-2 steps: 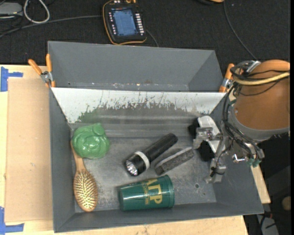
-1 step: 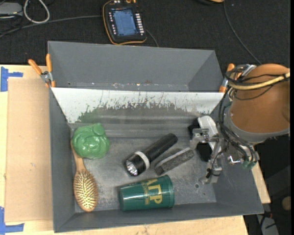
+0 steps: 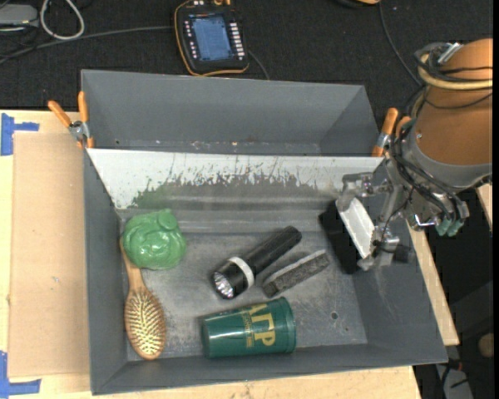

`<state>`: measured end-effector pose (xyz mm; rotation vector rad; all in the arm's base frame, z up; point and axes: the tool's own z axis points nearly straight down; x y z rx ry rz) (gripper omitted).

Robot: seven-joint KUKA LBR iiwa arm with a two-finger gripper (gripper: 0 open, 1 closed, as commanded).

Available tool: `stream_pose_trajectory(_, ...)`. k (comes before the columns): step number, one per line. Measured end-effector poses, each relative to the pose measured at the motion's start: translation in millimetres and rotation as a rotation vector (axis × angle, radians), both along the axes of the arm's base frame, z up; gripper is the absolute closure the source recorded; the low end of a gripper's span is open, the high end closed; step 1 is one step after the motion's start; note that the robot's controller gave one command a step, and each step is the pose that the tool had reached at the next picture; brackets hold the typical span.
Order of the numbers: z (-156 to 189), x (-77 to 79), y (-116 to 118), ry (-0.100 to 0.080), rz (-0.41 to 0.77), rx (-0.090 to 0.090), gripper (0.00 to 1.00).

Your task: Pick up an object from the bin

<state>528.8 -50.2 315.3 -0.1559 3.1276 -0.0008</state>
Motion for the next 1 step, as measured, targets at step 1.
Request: stream_pose_trajectory(1, -94.2, -42.1, 26.0, 0.018, -0.158, 0.003, 0.00)
